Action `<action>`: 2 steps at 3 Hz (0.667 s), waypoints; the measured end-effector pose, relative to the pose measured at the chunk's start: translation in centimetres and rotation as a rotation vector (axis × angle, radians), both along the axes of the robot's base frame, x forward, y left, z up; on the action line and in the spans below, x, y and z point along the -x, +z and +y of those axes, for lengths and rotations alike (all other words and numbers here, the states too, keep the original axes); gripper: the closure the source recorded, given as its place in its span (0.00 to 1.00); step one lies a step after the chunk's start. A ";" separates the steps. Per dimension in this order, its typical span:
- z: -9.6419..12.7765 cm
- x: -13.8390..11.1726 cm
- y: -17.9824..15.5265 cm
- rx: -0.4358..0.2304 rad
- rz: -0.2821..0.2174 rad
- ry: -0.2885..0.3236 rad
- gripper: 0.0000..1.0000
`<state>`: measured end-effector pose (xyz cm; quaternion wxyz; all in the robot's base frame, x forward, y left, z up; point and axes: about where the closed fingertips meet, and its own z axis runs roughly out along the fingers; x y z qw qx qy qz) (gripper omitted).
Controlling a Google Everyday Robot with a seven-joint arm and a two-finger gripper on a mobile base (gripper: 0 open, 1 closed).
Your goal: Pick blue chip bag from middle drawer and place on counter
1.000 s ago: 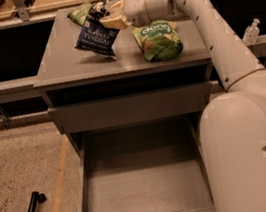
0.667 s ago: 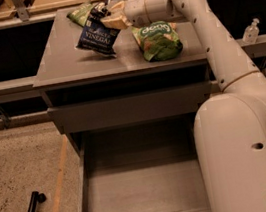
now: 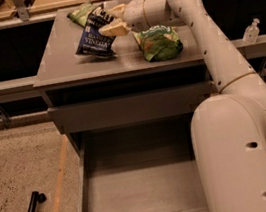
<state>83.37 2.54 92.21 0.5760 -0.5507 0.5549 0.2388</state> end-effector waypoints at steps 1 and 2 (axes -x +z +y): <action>0.4 0.0 -0.2 0.000 0.003 0.005 0.00; 0.4 0.0 -0.2 0.000 0.003 0.005 0.00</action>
Offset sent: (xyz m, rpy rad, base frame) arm 0.0000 0.0037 -0.0016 0.0000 0.0024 0.0048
